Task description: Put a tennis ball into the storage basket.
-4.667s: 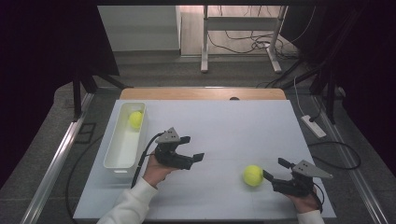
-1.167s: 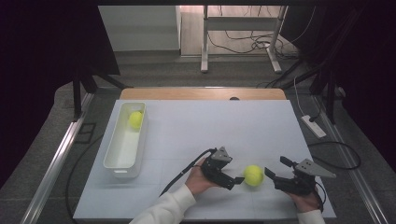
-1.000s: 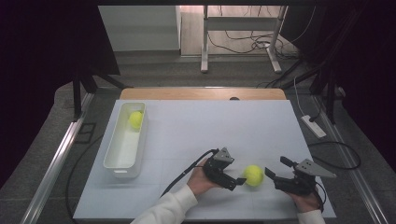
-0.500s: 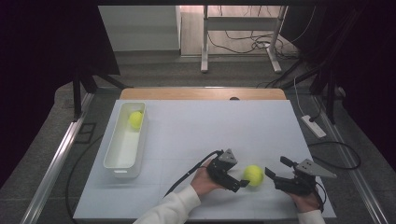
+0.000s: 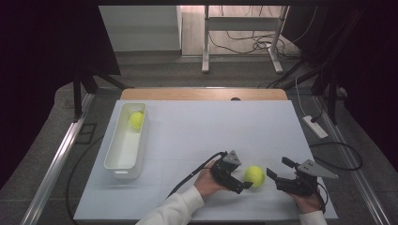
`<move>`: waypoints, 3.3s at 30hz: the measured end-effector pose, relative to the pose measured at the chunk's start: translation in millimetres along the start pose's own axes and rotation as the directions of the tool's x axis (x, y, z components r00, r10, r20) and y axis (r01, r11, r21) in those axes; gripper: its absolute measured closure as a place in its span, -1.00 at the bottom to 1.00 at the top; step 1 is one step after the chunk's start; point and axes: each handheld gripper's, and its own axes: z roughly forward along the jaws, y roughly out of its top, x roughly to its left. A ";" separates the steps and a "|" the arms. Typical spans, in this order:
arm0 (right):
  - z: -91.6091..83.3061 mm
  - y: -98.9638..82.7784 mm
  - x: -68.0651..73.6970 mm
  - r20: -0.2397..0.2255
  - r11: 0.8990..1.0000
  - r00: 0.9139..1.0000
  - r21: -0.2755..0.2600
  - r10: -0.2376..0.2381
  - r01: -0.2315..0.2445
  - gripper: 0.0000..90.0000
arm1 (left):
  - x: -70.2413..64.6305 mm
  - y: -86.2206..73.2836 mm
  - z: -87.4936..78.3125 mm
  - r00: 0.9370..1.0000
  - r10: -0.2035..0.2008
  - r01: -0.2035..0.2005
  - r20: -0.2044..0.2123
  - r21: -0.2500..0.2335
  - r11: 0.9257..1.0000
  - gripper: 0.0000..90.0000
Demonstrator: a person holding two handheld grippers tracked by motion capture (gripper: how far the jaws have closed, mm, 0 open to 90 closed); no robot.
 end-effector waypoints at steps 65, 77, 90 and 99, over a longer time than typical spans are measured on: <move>-2.7 -1.6 -0.9 0.012 1.000 1.000 0.001 -0.003 0.003 -0.63 | -2.3 14.5 11.3 0.999 0.039 -0.039 0.032 0.013 0.999 -0.40; -2.3 -1.3 0.1 0.011 1.000 1.000 0.001 -0.007 0.007 -0.62 | -0.6 9.6 1.6 0.999 0.029 -0.029 0.015 0.000 1.000 -0.40; -2.0 -1.4 0.3 0.010 1.000 1.000 0.005 -0.008 0.008 -0.63 | 2.3 6.3 -15.2 1.000 0.011 -0.011 -0.029 -0.023 1.000 -0.40; -1.9 -1.4 0.4 0.011 1.000 1.000 0.007 -0.010 0.010 -0.62 | 6.0 4.7 -24.6 0.998 -0.008 0.006 -0.055 -0.035 0.999 -0.40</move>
